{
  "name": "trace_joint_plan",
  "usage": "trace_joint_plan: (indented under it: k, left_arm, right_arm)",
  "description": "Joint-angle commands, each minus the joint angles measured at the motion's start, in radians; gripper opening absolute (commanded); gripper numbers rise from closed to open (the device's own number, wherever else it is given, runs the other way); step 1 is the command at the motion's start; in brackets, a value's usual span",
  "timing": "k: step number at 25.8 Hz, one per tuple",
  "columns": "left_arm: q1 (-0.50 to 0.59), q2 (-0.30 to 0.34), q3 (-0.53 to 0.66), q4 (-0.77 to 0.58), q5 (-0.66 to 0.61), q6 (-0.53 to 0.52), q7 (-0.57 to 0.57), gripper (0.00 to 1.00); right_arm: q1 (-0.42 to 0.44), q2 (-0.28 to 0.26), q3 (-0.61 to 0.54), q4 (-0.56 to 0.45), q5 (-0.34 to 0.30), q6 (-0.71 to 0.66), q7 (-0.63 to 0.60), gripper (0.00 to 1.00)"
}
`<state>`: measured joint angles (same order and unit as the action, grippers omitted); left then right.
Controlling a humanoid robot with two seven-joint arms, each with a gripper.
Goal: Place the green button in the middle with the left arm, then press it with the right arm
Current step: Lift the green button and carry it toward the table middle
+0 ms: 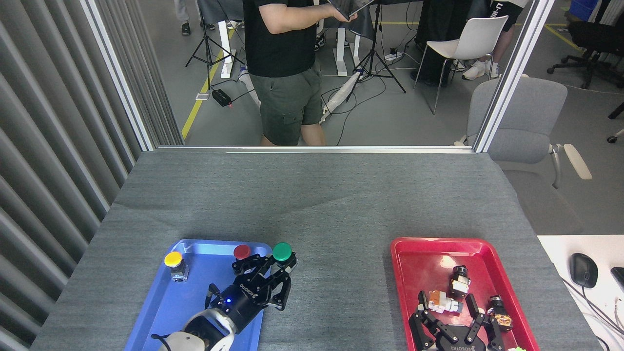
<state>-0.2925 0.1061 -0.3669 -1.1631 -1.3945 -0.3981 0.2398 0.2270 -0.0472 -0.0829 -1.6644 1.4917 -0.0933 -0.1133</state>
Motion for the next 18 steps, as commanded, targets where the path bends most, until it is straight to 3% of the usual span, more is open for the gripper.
trace_joint_plan:
  k: [1, 6, 18]
  left_arm:
    - [-0.086, -0.109, -0.052, 0.143, -0.087, 0.001, -0.008, 0.0]
    - [-0.149, -0.206, -0.053, 0.345, -0.123, 0.007, -0.004, 0.0]
    - [-0.151, -0.218, -0.055, 0.447, -0.123, 0.025, -0.004, 0.03]
  right_arm:
    - [0.0, 0.001, 0.0, 0.002, 0.005, 0.0, 0.0, 1.0]
    - [-0.003, 0.0, 0.0, 0.008, 0.005, 0.0, 0.0, 1.0]
    - [-0.003, 0.0, 0.0, 0.012, 0.005, 0.0, 0.0, 1.0]
